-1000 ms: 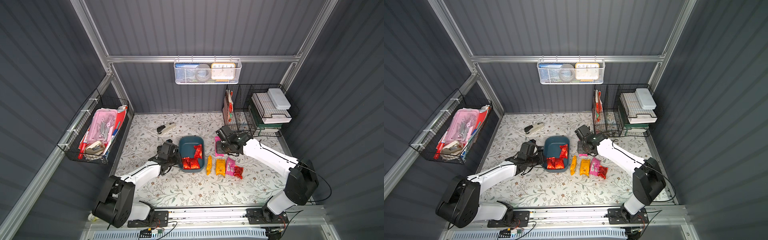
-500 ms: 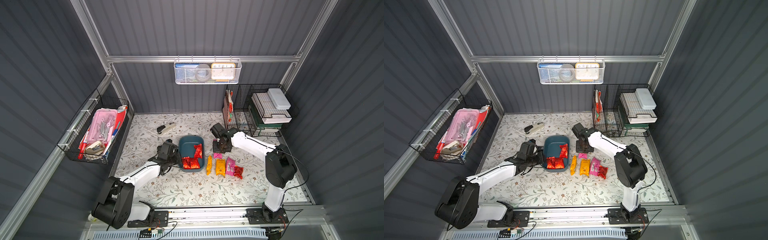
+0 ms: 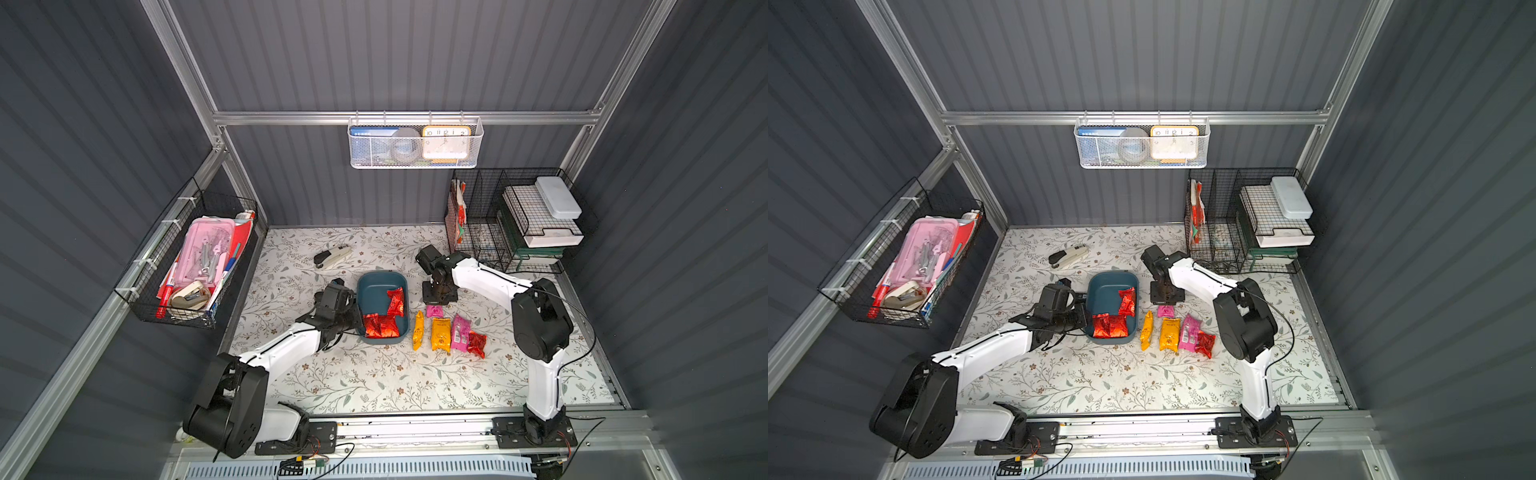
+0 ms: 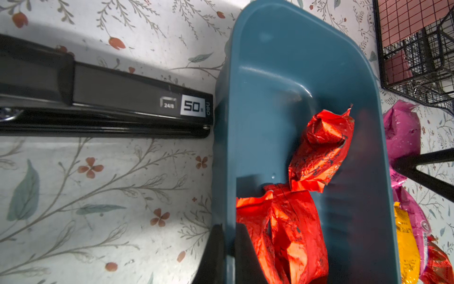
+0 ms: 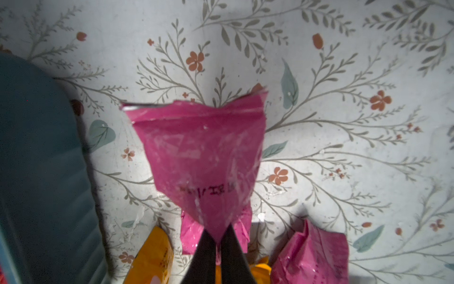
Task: Take the tea bags out of the storage box
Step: Place the tea bag at the center of the board, then pick up the tea bag from the storage box.
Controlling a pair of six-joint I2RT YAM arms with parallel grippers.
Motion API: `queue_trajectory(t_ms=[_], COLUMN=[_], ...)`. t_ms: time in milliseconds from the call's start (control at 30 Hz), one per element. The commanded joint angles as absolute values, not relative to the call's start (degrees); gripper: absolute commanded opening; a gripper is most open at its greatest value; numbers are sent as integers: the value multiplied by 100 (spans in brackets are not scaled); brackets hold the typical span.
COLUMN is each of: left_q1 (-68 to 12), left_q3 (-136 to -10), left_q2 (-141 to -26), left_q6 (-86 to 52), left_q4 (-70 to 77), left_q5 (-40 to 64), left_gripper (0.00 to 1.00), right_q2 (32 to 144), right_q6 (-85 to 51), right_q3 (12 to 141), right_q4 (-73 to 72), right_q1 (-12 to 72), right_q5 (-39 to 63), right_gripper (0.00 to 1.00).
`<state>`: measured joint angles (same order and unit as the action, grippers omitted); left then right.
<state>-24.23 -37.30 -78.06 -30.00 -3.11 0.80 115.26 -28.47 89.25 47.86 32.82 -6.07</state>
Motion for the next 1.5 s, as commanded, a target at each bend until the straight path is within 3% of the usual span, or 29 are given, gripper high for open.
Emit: queue_trajectory(t_ms=[0,167,533,900,1467], left_q1=[-2414,-2417,-2417,-2417,-2435], left_q3=[-3751,-3777,-3778,-3810,-3885], left_q2=[-7831,-7830,-7849,-7875,-7849], left_q6=[-2959,-2944,-2978,-3011,-2997], left_q4=[-331,-337,-299,-301,-454], left_q5=[79,79,107,106,-39], left_gripper=[0,0,0,0,0], right_q2=[11376,11070,10103,11299,12448], right_q6=[-2758,-2730,-3358,-4183,-4481], right_q3=[9036,9061,8655,9908,10438], right_q4=[5024,5145,4076,4443,4499], right_q1=[3284,3295,3997,4737,4790], right_q5=[-701,-692,-619,-1132,-1570], right_gripper=[21,35,38,48,49])
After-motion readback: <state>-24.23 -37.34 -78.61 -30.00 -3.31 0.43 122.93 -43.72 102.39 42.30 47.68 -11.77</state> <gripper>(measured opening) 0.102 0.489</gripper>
